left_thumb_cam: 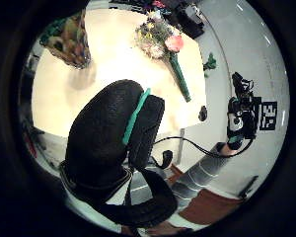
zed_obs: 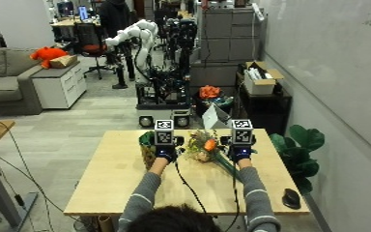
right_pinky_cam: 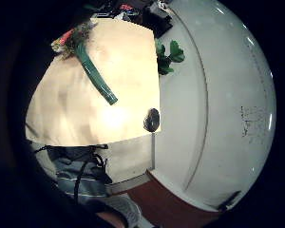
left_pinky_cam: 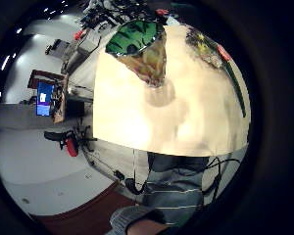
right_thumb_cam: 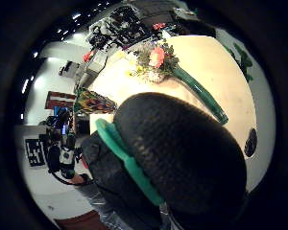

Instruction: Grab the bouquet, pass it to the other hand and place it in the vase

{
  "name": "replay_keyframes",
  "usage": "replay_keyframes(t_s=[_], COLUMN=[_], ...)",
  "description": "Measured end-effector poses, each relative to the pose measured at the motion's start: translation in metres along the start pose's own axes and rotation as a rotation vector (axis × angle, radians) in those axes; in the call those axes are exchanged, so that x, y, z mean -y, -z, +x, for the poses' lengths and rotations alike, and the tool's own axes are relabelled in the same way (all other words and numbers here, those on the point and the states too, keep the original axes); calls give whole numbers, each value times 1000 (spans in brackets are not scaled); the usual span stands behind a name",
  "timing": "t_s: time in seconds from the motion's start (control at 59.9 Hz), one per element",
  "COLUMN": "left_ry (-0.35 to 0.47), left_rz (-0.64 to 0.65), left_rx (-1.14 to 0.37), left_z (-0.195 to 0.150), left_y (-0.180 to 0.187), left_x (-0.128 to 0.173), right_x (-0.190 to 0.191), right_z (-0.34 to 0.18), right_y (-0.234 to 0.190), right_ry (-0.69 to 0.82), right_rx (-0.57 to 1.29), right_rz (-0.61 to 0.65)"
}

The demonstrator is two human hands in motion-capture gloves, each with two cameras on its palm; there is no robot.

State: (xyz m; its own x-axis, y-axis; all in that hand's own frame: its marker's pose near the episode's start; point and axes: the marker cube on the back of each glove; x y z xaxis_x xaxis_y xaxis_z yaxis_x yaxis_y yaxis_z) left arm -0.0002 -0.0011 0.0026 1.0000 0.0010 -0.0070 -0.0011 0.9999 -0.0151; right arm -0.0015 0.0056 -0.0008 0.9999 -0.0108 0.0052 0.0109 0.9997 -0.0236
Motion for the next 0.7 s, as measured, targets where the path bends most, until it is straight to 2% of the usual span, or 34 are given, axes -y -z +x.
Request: replay_keyframes(t_s=[0.1,0.25,0.351,0.401,0.484,0.568,0.651,0.701], left_ry=[-15,-29,-34,-30,-40,-43,-28,-25], left_rz=[21,9,10,14,-1,0,11,20], left_rx=[-13,-44,-46,-49,-85,-108,-78,-42], left_z=[-2,-7,-13,-15,-16,-17,-18,-16], left_y=[-9,-18,-20,-23,-19,-21,-26,-26], left_x=[15,29,31,36,20,19,29,28], right_x=[-37,-22,6,8,4,0,12,4], right_z=[-11,-13,-9,-11,-19,-20,-14,-15], right_y=[19,8,-4,-5,-2,1,-4,2], right_ry=[48,42,25,31,34,27,33,20], right_rx=[10,3,-29,-24,14,12,-13,-19], right_rz=[-17,-35,-17,-19,-22,-24,-18,-29])
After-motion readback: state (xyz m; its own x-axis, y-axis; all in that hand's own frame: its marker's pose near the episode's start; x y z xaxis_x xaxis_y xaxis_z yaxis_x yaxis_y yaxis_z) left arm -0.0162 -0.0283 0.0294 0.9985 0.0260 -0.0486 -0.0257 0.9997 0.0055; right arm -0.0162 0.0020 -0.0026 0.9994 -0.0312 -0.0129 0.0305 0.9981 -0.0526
